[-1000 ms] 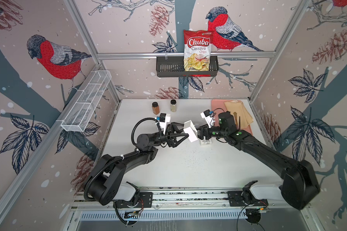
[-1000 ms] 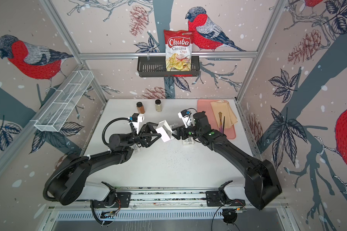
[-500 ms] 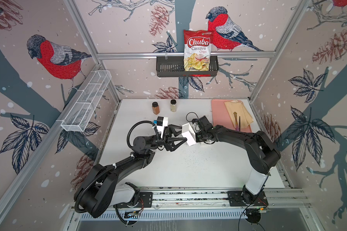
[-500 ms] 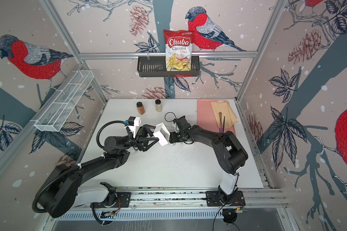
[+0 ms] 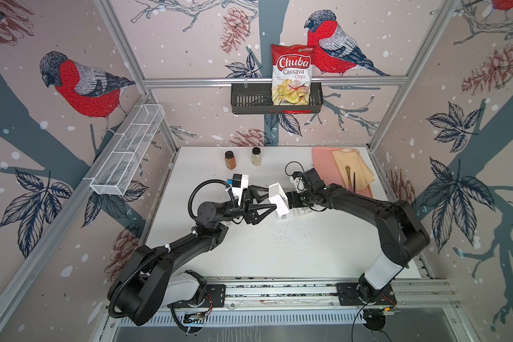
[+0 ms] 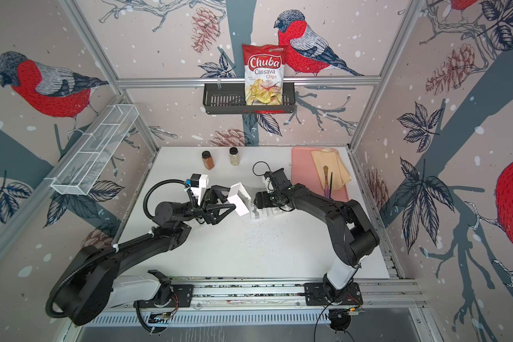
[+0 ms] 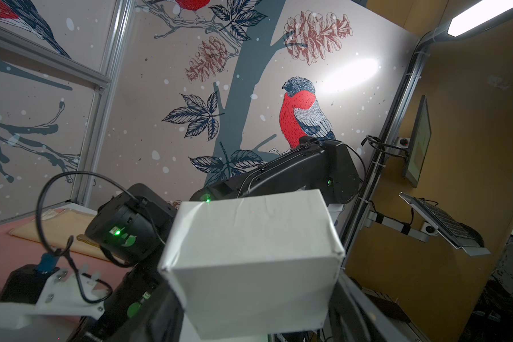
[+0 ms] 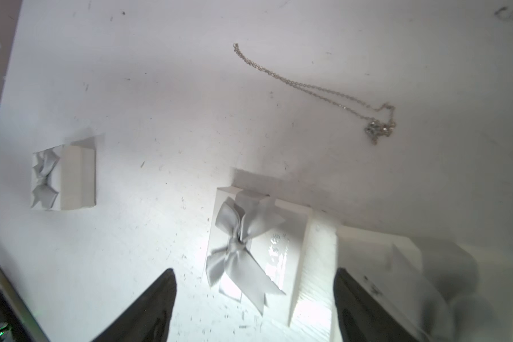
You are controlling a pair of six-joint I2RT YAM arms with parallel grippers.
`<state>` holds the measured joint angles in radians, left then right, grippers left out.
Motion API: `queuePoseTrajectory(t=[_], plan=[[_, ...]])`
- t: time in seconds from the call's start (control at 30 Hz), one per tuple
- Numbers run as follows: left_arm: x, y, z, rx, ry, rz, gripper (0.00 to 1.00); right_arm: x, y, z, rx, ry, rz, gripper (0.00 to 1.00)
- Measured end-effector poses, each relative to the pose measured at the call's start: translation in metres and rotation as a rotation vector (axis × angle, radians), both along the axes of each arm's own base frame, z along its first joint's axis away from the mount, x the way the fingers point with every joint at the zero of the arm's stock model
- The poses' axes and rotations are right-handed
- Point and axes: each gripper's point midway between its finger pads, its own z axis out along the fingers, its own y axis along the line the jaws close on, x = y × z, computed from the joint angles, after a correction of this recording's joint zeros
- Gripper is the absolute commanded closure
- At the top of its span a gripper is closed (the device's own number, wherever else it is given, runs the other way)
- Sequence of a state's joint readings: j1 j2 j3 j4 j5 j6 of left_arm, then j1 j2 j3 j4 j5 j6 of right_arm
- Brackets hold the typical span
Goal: Take the necklace out of the lift-off lid jewelry box
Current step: Place the lid at the center of the board, then place the jewelry box at the center of the board.
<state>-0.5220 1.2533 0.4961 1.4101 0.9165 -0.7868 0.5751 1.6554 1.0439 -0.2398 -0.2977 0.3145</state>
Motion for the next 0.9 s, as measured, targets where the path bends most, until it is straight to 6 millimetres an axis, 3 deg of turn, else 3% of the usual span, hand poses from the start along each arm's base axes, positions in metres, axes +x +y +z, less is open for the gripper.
queuePoseTrajectory(t=[0.13, 0.23, 0.37, 0.47, 0.67, 0.9], plan=[[-0.001, 0.0, 0.0, -0.001, -0.005, -0.006, 0.32, -0.006, -0.019, 0.05, 0.196, -0.085, 0.023, 0.48], [-0.005, 0.0, 0.001, -0.005, -0.023, -0.024, 0.32, -0.012, -0.026, 0.1, 0.351, -0.198, 0.074, 0.5], [-0.008, -0.001, 0.001, -0.008, -0.032, -0.048, 0.32, -0.046, -0.016, 0.166, 0.53, -0.356, 0.264, 0.56], [-0.009, -0.002, 0.0, -0.003, -0.031, -0.062, 0.32, -0.068, -0.012, 0.2, 0.62, -0.443, 0.387, 0.65], [-0.01, -0.006, -0.002, 0.003, -0.033, -0.088, 0.32, -0.097, -0.004, 0.224, 0.699, -0.489, 0.539, 0.69], [-0.011, -0.009, 0.001, -0.001, -0.039, -0.1, 0.32, -0.119, 0.006, 0.232, 0.721, -0.505, 0.632, 0.7]])
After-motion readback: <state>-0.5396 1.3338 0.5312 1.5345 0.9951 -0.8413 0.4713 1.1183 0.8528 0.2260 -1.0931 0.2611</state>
